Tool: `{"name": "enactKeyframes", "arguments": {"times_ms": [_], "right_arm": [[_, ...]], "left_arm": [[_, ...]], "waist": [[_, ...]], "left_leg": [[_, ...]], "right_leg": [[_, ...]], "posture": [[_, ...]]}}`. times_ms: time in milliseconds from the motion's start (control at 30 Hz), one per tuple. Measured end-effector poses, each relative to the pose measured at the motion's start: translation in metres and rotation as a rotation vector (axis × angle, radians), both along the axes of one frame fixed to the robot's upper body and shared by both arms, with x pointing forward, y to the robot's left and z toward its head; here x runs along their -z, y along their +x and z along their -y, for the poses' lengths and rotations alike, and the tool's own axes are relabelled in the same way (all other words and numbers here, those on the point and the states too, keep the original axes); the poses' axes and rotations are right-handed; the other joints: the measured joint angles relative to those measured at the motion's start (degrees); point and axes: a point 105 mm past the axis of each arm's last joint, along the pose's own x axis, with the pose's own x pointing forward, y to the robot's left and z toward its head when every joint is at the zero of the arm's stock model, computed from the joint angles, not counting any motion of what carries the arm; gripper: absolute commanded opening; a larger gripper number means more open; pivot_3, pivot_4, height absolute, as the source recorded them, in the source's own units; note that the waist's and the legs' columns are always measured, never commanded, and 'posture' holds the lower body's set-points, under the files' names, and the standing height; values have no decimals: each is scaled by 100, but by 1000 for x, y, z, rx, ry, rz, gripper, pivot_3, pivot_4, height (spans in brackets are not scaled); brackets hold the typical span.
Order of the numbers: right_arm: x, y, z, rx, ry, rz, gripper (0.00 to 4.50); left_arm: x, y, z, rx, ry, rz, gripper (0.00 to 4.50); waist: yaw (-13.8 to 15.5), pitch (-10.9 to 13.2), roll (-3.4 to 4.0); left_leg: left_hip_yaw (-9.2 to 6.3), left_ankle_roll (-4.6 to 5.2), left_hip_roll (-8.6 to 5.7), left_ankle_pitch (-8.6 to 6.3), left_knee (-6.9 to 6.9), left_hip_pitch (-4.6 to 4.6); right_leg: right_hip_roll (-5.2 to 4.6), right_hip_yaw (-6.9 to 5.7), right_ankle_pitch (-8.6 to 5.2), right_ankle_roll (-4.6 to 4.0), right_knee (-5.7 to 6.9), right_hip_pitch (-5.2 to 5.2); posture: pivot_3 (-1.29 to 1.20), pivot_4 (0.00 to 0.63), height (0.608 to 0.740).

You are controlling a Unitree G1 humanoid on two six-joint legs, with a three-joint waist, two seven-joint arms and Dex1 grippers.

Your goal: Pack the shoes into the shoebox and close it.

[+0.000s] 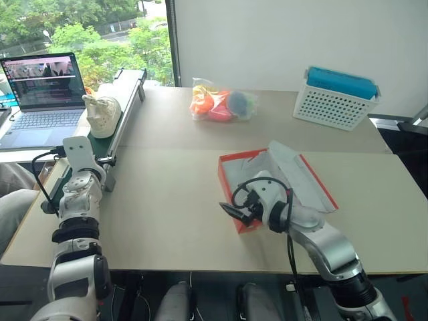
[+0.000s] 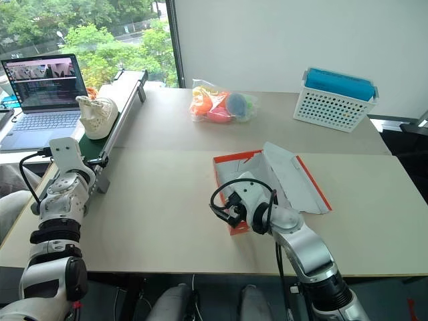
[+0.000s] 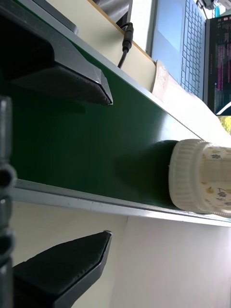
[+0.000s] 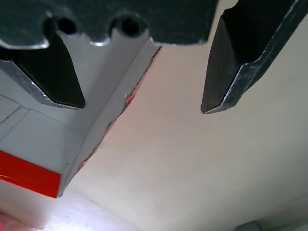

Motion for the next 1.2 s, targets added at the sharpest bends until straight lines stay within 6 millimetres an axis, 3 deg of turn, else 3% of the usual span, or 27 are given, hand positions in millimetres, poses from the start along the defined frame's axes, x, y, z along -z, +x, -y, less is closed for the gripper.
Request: {"name": "enactKeyframes", "arguments": {"times_ms": [600, 633, 767, 1033, 1200], "right_arm": [[-5, -2, -6, -47, 18, 14, 4500], [-5, -2, -6, -45, 20, 15, 4500], [-11, 1, -7, -31, 47, 30, 4500], [-20, 6, -2, 4, 73, 54, 4500], [-28, 13, 0, 39, 98, 77, 4500]], "left_arm": [[-1, -5, -15, -66, -27, 7, 4462], [-1, -5, -14, -65, -32, 7, 3948], [-4, -2, -9, -62, -76, 36, 2936], [-7, 2, -1, -69, -124, 54, 2936], [-22, 11, 31, 5, -191, 175, 2936]], "waist": [[16, 1, -2], [16, 1, -2], [47, 1, -2], [83, 1, -2], [84, 8, -15]], "left_leg": [[-2, -2, 0, 1, 1, 1], [-2, -3, 0, 1, 1, 1], [-5, -8, -1, 4, 1, 2], [-15, -12, -3, 6, 1, 6], [-16, -29, -4, 17, 2, -10]], "right_leg": [[-3, -1, 0, 0, 2, 1], [-2, -1, 0, 0, 2, 1], [-4, -4, 0, 0, 6, 2], [-5, -12, 1, -1, 7, 10], [-5, -15, 1, -2, 3, 3]], "posture": [[0, 150, 705], [0, 150, 705], [0, 150, 705], [0, 150, 705], [0, 150, 705]]}}
